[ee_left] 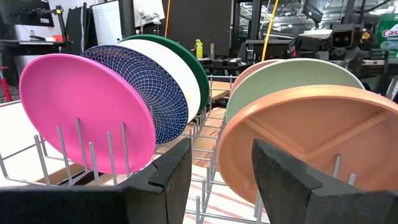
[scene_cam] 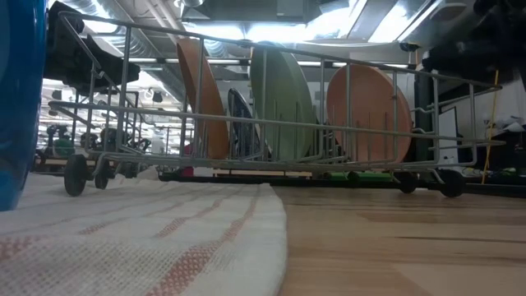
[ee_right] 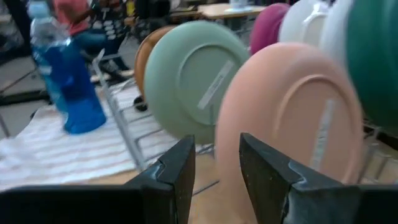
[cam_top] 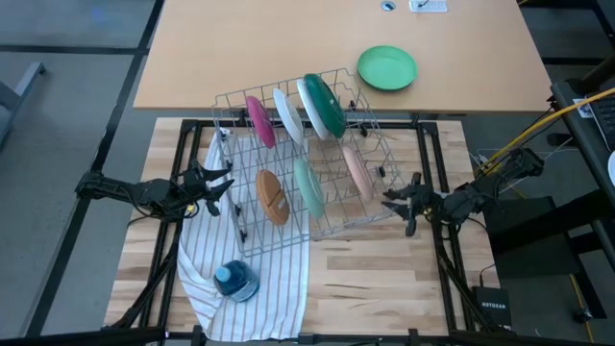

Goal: Sort dishes
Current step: Return to Home Position

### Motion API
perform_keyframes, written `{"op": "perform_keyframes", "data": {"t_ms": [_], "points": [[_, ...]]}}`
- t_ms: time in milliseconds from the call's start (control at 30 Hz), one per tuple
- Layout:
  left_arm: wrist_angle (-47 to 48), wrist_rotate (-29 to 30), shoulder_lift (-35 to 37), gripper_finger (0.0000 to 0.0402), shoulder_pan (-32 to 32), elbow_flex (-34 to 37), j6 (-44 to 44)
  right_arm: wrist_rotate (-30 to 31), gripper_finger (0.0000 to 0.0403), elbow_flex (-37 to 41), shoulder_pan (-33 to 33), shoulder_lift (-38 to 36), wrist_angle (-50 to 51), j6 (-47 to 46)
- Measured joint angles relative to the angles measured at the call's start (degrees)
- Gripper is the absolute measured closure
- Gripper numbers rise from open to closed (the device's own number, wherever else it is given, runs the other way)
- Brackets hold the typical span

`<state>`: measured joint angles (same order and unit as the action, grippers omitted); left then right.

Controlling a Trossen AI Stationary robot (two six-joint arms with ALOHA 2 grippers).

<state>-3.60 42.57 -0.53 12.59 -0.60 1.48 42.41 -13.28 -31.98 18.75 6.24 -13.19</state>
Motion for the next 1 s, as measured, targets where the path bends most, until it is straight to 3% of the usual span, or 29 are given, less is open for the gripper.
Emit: {"op": "perform_keyframes", "data": {"t_ms": [367,1000], "points": [[0.0,0.0,0.0,0.0245,0.0,0.0,0.0,0.0,0.0274,0.0,5.5,-7.4,0.0,0.0],[0.0,0.0,0.0,0.0245,0.0,0.0,0.0,0.0,0.0274,0.0,5.4,-15.7,0.0,0.0]]}}
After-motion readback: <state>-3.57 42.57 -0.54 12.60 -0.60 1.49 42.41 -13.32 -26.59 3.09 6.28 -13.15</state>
